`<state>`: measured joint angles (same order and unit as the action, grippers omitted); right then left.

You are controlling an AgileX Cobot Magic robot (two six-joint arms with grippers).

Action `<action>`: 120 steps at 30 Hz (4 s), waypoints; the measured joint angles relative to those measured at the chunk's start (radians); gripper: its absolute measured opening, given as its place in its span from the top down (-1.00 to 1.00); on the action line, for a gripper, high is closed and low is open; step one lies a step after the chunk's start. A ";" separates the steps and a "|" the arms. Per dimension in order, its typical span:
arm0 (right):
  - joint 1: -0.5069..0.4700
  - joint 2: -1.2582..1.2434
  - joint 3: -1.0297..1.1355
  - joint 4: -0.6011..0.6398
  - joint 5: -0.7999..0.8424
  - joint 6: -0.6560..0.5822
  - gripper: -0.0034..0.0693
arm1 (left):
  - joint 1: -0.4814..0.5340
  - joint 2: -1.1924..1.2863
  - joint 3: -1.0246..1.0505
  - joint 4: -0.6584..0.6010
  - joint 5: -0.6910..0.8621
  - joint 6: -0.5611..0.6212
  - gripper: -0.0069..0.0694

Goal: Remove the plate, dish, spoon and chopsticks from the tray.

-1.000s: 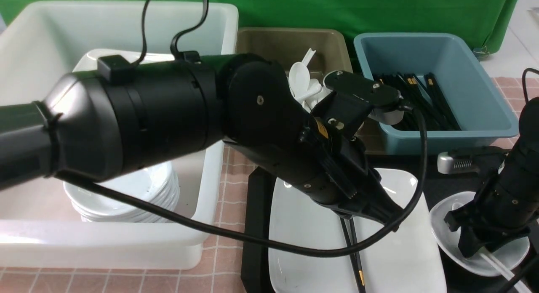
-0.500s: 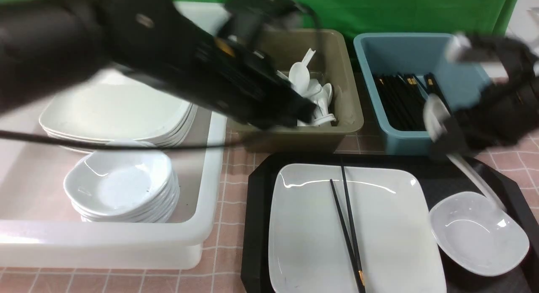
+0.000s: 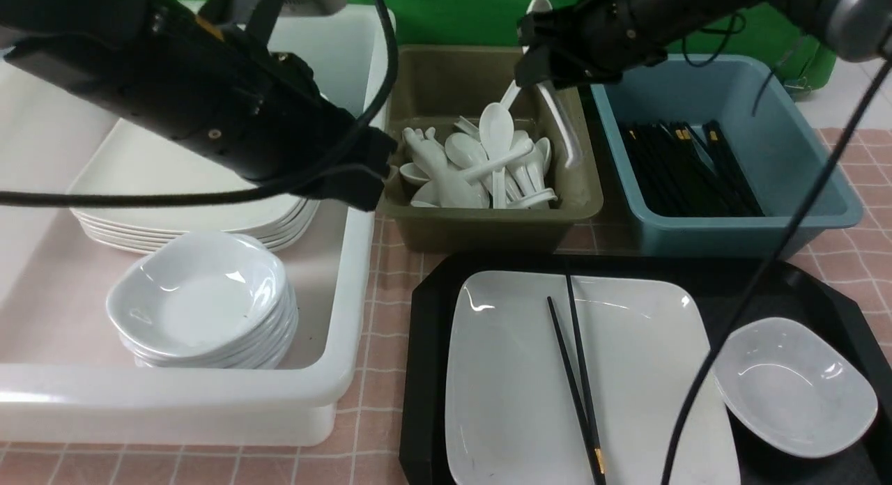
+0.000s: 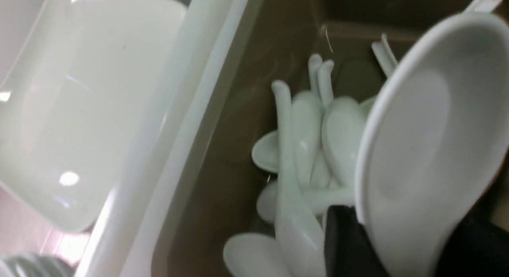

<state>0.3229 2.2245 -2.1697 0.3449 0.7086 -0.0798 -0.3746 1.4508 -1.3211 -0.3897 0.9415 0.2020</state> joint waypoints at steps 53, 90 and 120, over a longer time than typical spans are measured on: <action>-0.182 -1.164 0.867 -0.252 0.345 -0.098 0.26 | -0.606 0.732 -0.388 0.442 0.109 -0.744 -0.37; -0.182 -1.164 0.870 -0.252 0.327 -0.089 0.25 | -0.488 0.639 -0.668 0.131 0.206 -0.590 0.77; -0.182 -1.164 0.870 -0.248 0.038 -0.109 0.25 | -0.275 1.030 -1.075 -0.513 0.127 -0.715 0.77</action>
<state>0.1410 1.0605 -1.2993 0.0967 0.7469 -0.1888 -0.6495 2.4807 -2.3961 -0.9026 1.0686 -0.5132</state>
